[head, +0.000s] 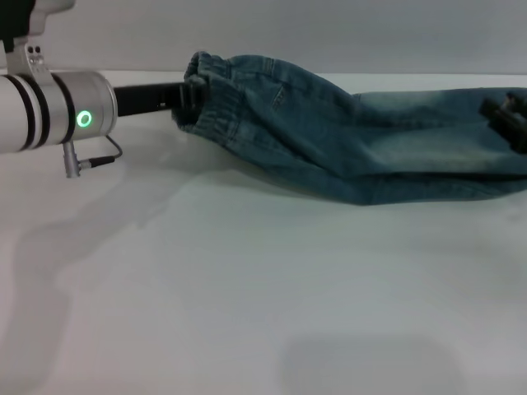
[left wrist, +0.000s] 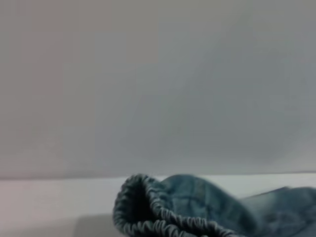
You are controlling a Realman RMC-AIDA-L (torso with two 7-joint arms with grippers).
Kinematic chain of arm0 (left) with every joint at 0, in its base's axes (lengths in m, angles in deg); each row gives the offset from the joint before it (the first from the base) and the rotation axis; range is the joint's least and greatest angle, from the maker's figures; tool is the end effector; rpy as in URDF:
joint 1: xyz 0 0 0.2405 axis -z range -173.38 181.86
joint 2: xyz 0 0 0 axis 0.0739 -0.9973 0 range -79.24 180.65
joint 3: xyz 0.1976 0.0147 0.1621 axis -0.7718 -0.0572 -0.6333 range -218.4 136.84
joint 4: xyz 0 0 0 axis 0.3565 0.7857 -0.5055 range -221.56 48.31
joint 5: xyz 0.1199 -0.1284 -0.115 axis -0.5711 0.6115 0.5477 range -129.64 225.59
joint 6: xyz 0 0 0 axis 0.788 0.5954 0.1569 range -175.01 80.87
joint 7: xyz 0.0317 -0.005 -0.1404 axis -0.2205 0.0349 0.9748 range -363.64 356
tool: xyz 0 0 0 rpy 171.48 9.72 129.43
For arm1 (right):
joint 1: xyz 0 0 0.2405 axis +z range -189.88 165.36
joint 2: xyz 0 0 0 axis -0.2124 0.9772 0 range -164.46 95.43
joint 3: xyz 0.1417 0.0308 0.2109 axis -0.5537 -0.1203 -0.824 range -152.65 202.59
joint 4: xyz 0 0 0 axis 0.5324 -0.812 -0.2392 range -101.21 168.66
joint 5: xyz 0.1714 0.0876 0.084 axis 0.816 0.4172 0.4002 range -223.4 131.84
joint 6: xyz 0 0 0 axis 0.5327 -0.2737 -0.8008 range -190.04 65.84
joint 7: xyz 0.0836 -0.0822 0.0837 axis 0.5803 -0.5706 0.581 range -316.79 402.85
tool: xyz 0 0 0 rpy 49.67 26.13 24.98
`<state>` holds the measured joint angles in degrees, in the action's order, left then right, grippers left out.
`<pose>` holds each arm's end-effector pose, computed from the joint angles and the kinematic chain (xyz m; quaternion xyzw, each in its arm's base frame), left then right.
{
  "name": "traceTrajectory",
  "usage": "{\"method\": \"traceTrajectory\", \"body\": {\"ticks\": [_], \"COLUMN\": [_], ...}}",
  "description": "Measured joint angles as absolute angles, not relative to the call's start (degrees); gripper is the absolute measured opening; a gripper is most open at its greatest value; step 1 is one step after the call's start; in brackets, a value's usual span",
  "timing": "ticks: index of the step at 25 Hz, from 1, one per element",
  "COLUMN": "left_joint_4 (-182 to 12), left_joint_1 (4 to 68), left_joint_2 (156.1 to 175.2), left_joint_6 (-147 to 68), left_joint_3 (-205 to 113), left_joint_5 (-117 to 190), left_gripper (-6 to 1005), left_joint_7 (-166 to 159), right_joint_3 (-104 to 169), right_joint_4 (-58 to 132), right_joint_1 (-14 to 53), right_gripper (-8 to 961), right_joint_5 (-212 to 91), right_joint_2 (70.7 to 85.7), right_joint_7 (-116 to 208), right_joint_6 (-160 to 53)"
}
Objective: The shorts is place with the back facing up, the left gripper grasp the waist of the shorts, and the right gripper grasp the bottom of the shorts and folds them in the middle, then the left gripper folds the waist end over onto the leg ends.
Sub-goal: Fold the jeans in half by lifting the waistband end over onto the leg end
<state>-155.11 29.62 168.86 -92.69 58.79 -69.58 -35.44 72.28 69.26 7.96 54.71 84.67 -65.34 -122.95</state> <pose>-0.1896 0.4033 0.0056 -0.8188 -0.4464 -0.1951 0.3037 0.3252 0.3513 0.0390 -0.7883 0.3258 0.3114 0.4189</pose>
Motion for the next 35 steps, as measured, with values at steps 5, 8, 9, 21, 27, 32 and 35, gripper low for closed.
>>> {"method": "traceTrajectory", "body": {"ticks": [5, 8, 9, 21, 27, 32, 35], "left_joint_4": [-158.76, -161.98, -162.79, -171.51, -173.19, -173.68, -173.70], "left_joint_1": [28.73, 27.92, 27.77, 26.78, 26.63, 26.81, 27.00], "left_joint_2": [168.95, 168.97, 168.95, 168.87, 168.82, 168.73, 168.73], "left_joint_6": [-94.01, -94.46, -94.52, -94.78, -94.78, -94.69, -94.51], "left_joint_3": [58.38, 57.11, 56.82, 55.45, 55.27, 55.29, 55.41], "left_joint_5": [-68.84, -68.35, -68.26, -66.94, -66.89, -66.89, -66.89], "left_gripper": [71, 70, 70, 70, 65, 66, 64], "left_joint_7": [-35.31, -34.83, -34.60, -33.14, -33.01, -33.21, -33.42], "right_joint_3": [72.75, 72.78, 72.79, 75.05, 75.75, 76.28, 76.86], "right_joint_4": [67.06, 63.59, 62.02, 49.40, 43.25, 39.75, 37.94], "right_joint_1": [10.01, 12.59, 13.67, 24.41, 29.50, 33.47, 35.65], "right_gripper": [388, 266, 226, 1, 0, -1, -1], "right_joint_5": [55.82, 55.88, 55.88, 55.72, 55.61, 55.42, 55.39], "right_joint_2": [84.76, 84.86, 84.84, 85.01, 85.11, 85.24, 85.35], "right_joint_7": [-68.76, -70.94, -71.87, -74.51, -73.94, -73.88, -73.88], "right_joint_6": [-117.44, -113.71, -113.00, -112.40, -111.99, -111.77, -111.76]}}
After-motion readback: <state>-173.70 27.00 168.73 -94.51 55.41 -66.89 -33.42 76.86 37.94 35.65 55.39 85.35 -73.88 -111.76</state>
